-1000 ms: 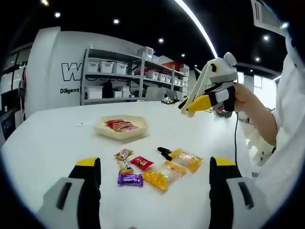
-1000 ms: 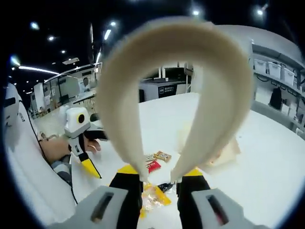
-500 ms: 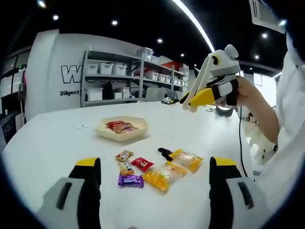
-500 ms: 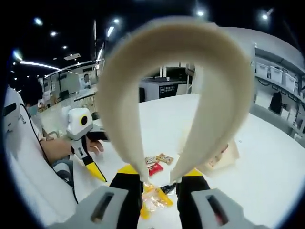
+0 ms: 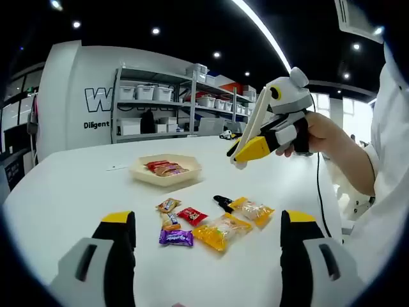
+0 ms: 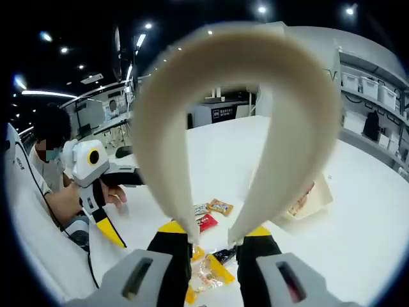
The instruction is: Place the target food into the container with the food tongs after gripping and lifting it, then release it inside without dropping or visibly crushing the food.
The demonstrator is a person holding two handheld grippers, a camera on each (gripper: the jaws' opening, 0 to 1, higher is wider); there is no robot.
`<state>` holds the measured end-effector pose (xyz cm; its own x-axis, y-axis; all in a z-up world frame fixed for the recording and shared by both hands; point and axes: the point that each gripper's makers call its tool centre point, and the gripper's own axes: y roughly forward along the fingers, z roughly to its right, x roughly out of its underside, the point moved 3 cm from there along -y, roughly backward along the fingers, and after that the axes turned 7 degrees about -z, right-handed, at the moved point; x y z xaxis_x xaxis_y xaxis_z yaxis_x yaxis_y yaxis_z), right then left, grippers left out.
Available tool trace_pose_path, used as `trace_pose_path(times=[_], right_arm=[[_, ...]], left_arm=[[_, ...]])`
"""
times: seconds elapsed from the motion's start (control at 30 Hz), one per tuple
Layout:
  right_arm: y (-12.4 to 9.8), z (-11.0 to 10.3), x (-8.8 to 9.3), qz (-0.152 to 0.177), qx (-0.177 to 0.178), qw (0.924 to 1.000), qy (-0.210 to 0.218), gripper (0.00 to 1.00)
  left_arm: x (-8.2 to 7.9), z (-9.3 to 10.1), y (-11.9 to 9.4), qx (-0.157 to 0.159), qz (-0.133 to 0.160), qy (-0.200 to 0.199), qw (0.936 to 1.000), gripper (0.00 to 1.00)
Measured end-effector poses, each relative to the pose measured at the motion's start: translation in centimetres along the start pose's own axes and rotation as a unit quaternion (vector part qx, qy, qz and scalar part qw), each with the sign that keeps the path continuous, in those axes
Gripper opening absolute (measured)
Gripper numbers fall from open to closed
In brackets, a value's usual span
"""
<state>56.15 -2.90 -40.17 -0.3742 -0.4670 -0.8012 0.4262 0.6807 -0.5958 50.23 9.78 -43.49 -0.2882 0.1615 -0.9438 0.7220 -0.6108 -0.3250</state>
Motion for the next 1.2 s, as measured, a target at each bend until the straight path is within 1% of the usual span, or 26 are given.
trace_pose_path(times=[0.13, 0.2, 0.3, 0.4, 0.47, 0.5, 0.67, 0.73, 0.83, 0.97, 1.07, 1.17, 1.2], right_arm=[[1.0, -0.1, 0.0, -0.001, -0.004, 1.0, 0.002, 0.2], [1.6, -0.3, 0.0, -0.001, -0.006, 1.0, -0.003, 0.2], [2.6, -0.7, -0.4, 0.007, -0.017, 0.9995, -0.027, 0.2], [3.2, -0.8, -0.7, 0.009, -0.023, 0.999, -0.037, 0.2], [3.9, -0.8, -1.2, 0.023, -0.03, 0.997, -0.068, 0.2], [4.1, -0.7, -1.2, 0.018, -0.03, 0.997, -0.068, 0.2], [5.1, -0.4, -1.5, 0.024, -0.049, 0.995, -0.083, 0.2], [5.4, -0.5, -1.6, 0.028, -0.057, 0.9932, -0.098, 0.2], [5.9, -0.3, -1.5, 0.023, -0.066, 0.9908, -0.116, 0.21], [6.3, -0.1, -1.8, 0.027, -0.083, 0.9875, -0.132, 0.2], [6.6, 0.1, -2.1, 0.029, -0.096, 0.9834, -0.151, 0.21], [6.8, 0.3, -2.5, 0.03, -0.115, 0.9774, -0.175, 0.21], [6.8, 0.3, -2.5, 0.03, -0.118, 0.9768, -0.176, 0.21]], left_arm=[[0.0, 0.0, -0.1, -0.001, 0.001, -0.001, 1.0, 0.93], [0.0, 0.0, -0.1, -0.001, 0.002, -0.001, 1.0, 0.93], [0.0, 0.0, -0.1, 0.0, 0.002, -0.001, 1.0, 0.93], [0.0, 0.0, -0.2, -0.001, 0.003, -0.001, 1.0, 0.93], [0.0, -0.1, -0.3, -0.002, 0.003, -0.001, 1.0, 0.93], [0.0, -0.1, -0.3, -0.002, 0.004, -0.001, 1.0, 0.93], [0.1, -0.1, -0.4, -0.003, 0.004, -0.002, 1.0, 0.92], [0.1, -0.2, -0.4, -0.004, 0.005, -0.003, 1.0, 0.92], [0.1, -0.3, -0.5, -0.005, 0.006, -0.003, 1.0, 0.92], [0.1, -0.4, -0.5, -0.006, 0.006, -0.004, 1.0, 0.92], [0.1, -0.4, -0.5, -0.006, 0.006, -0.004, 1.0, 0.92], [0.1, -0.4, -0.5, -0.006, 0.005, -0.004, 1.0, 0.92], [0.1, -0.4, -0.5, -0.006, 0.005, -0.004, 1.0, 0.92]])
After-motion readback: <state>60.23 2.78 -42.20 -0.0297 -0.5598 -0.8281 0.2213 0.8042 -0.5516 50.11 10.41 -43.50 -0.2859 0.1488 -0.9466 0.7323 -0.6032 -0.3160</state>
